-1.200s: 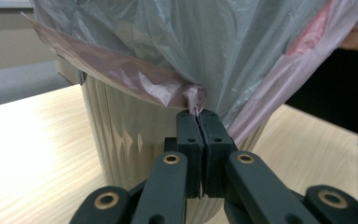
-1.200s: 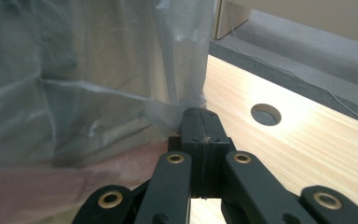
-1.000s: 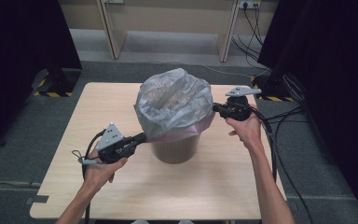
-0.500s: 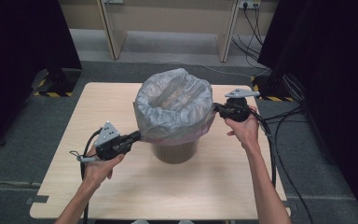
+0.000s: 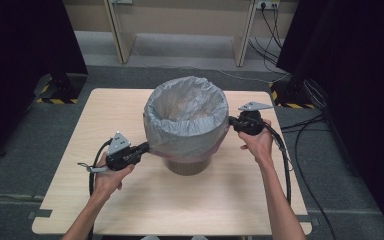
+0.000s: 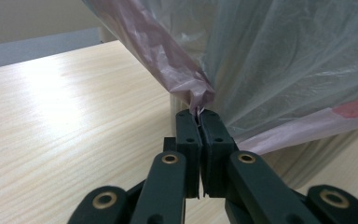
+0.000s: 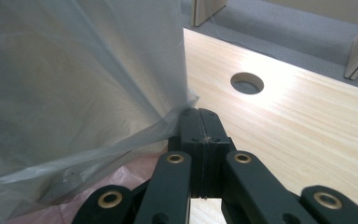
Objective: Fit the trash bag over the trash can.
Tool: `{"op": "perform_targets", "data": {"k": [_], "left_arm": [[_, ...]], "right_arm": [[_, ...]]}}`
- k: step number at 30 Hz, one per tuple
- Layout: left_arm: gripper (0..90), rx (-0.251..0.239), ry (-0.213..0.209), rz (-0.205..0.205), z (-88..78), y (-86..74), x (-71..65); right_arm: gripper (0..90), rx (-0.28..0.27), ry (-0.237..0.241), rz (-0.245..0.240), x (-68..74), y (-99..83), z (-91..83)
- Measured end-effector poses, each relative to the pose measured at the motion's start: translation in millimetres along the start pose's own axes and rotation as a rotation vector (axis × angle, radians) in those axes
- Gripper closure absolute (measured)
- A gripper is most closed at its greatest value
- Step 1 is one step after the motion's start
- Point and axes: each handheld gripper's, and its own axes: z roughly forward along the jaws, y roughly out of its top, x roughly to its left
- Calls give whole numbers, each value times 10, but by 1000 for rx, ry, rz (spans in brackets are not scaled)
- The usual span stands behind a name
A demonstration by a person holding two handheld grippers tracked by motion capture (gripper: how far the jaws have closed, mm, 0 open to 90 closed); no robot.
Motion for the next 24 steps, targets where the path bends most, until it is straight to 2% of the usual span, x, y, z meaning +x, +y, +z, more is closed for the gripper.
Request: {"op": "perform_targets", "data": {"k": [5, 9, 11, 12, 13, 16, 19, 24], "left_arm": [[866, 9, 4, -8, 48, -44, 10], [835, 10, 17, -18, 49, -46, 29], [755, 8, 31, -28, 36, -43, 42], [699, 3, 27, -39, 21, -40, 50], [685, -9, 20, -50, 6, -35, 58], [559, -46, 7, -86, -49, -14, 79], [465, -82, -7, -107, -120, 12, 95], [332, -95, -26, -136, -200, 33, 149]], "right_arm": [[897, 13, -8, 4, -17, -68, 30], [832, 7, -13, 12, -33, -78, 24], [748, -4, -23, 22, -43, -72, 10], [693, -13, -18, 31, -49, -68, 0], [652, -23, -19, 37, -53, -62, -11], [559, -50, -37, 44, -62, -35, -52], [475, -90, -39, 74, -80, -1, -114], [380, -130, -62, 90, -95, 58, -202]]}}
